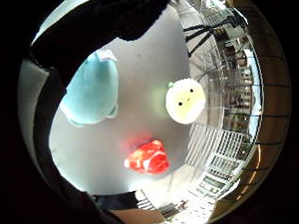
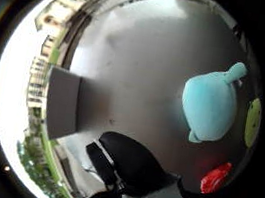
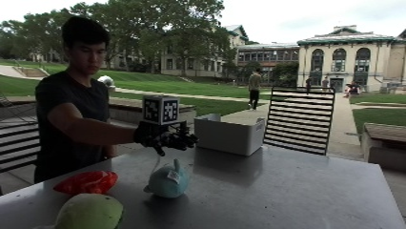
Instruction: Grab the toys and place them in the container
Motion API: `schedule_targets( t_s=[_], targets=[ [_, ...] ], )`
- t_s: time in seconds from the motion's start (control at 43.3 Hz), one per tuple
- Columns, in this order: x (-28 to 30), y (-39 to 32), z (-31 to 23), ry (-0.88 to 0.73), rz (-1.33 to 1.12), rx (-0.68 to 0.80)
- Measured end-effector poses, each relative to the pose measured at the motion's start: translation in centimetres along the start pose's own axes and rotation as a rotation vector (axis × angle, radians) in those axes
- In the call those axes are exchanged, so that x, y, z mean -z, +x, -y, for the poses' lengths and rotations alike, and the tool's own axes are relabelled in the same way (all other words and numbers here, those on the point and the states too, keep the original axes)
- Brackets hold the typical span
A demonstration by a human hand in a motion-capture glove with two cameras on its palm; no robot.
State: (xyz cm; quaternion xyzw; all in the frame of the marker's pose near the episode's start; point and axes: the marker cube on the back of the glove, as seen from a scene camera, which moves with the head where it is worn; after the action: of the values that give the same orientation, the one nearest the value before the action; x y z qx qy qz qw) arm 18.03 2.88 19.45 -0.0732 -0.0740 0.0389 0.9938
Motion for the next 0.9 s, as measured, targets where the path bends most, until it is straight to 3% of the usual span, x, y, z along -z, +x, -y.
schedule_targets(
  t_s=[0.462,0.901],
  targets=[
    [-10.4,3.5,1.3,-0.131,0.058,-0.074],
    [-10.4,5.2,2.3,-0.147,0.135,-0.109]
  ],
)
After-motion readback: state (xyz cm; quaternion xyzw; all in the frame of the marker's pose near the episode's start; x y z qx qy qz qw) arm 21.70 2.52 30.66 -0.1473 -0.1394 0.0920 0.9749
